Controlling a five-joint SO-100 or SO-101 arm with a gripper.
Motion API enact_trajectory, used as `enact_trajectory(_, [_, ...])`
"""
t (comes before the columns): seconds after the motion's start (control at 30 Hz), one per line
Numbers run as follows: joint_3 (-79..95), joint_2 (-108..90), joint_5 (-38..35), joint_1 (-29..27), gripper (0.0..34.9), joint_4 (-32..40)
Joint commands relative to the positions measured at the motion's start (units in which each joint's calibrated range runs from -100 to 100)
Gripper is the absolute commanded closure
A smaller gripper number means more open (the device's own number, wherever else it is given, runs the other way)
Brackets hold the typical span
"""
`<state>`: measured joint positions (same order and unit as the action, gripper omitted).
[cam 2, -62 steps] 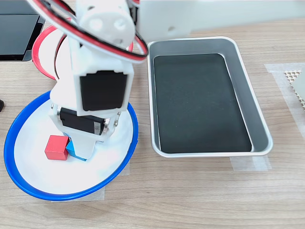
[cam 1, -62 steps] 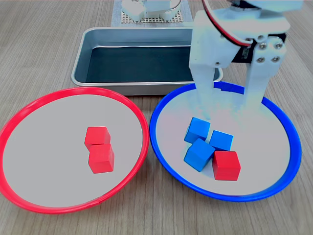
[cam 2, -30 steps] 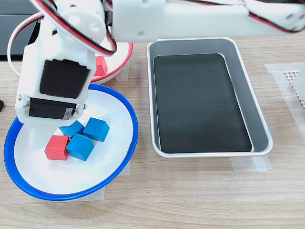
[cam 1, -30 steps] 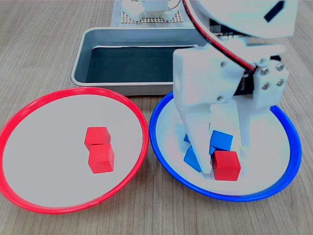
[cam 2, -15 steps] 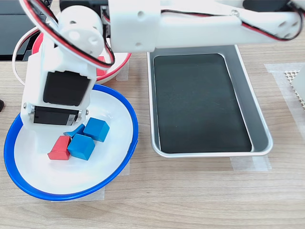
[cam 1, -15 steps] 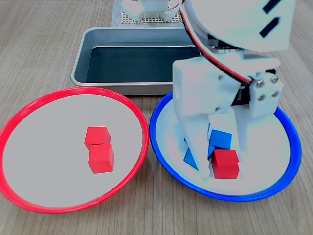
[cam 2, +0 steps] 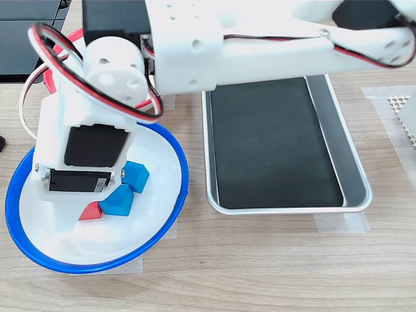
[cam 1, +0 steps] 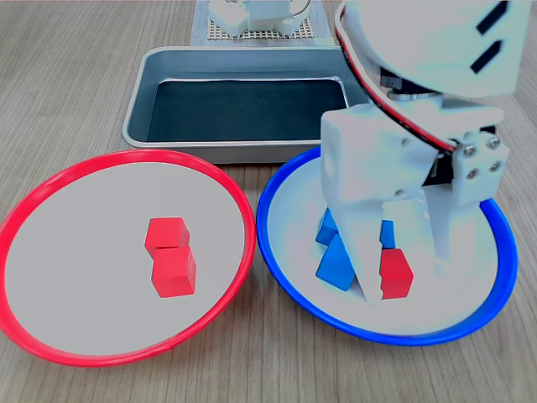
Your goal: Relocate any misplaced blocks to their matching dishes.
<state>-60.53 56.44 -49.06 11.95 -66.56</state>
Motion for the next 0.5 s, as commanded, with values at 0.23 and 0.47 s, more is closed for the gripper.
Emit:
enact_trajectory(0.23, [-1.1,-0.6,0.3,0.2,18.1,-1.6])
enact_trajectory(0.47, [-0.6,-0.7,0.3,0.1,18.1,-2.7])
